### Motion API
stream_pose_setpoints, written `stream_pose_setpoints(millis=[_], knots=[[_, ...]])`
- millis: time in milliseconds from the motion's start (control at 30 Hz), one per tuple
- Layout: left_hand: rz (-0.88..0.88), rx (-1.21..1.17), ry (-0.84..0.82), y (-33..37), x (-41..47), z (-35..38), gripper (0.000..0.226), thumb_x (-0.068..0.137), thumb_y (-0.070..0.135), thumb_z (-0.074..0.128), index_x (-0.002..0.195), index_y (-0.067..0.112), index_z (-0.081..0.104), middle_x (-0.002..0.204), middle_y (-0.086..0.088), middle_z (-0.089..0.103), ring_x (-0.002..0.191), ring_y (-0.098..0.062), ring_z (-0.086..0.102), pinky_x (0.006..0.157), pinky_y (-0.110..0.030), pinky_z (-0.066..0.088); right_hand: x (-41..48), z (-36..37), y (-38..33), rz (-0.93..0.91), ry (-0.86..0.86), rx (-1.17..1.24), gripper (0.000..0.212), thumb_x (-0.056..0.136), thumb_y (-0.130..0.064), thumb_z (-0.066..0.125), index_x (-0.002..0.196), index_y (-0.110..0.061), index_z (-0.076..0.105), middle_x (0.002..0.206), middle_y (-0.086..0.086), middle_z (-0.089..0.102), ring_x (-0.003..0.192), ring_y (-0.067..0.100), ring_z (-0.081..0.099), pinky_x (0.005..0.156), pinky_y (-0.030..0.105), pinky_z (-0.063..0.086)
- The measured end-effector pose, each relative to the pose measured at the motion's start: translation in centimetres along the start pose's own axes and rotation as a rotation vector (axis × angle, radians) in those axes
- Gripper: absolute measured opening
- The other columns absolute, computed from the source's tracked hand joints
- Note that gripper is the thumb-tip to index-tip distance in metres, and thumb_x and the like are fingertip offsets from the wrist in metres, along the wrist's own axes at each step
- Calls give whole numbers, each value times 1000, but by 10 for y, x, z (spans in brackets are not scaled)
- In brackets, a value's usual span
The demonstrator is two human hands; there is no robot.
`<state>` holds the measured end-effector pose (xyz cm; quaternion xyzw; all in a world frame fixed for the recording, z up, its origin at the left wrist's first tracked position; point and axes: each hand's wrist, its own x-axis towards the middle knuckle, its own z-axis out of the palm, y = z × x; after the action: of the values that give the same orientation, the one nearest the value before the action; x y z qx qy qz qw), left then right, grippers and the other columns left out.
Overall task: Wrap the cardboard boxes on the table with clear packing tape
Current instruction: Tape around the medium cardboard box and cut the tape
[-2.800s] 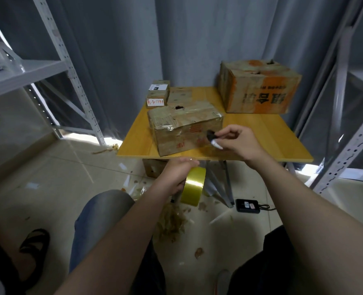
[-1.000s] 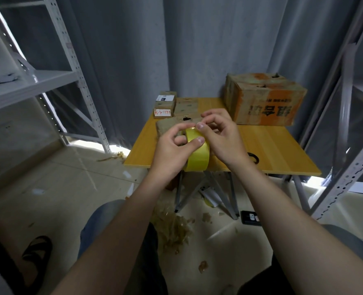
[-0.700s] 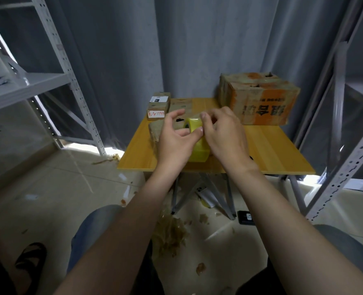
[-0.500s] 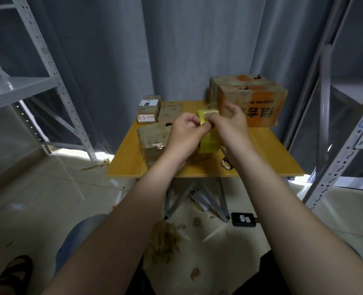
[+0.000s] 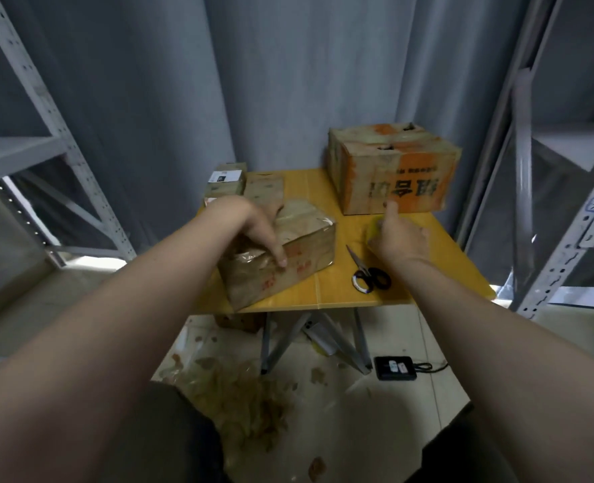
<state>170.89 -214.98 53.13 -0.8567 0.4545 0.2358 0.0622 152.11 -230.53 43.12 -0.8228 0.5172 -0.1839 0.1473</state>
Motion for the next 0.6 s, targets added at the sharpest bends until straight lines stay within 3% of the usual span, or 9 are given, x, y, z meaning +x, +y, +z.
stream_pose_setpoints(millis=[67,200,333,433,600], knots=[[26,-42,103,-14,6,1,127,71,49,89,164,34,4,168,-5,24,147,-33,36,115,-45,40,2,7,-3,-6,-14,-37,57,95,-12,57,146,-15,34,99,11,67,110,39,60,106,51,35],[47,-338,280,-40,12,-4,117,71,49,86,163,33,15,156,0,41,134,-27,48,104,-35,42,2,5,-37,-54,144,9,48,98,-35,61,136,-11,45,138,16,53,127,44,40,108,50,35],[41,-737,504,-57,17,2,121,48,59,85,154,34,32,136,7,57,119,-20,60,106,-37,49,6,-7,-95,-135,96,532,48,104,-46,52,141,-15,50,145,12,50,134,36,46,112,45,39],[17,-1031,652,-61,25,11,113,46,61,85,146,37,39,134,8,60,118,-17,62,106,-38,50,0,-6,-133,-121,11,757,52,106,-48,45,145,-14,45,148,12,48,132,30,51,101,35,41],[-41,-1239,768,-55,36,28,112,49,71,79,146,39,32,139,3,56,127,-23,57,110,-42,47,-18,10,-171,-88,-57,842,77,105,-61,34,160,-8,25,164,14,33,149,33,36,120,45,31]])
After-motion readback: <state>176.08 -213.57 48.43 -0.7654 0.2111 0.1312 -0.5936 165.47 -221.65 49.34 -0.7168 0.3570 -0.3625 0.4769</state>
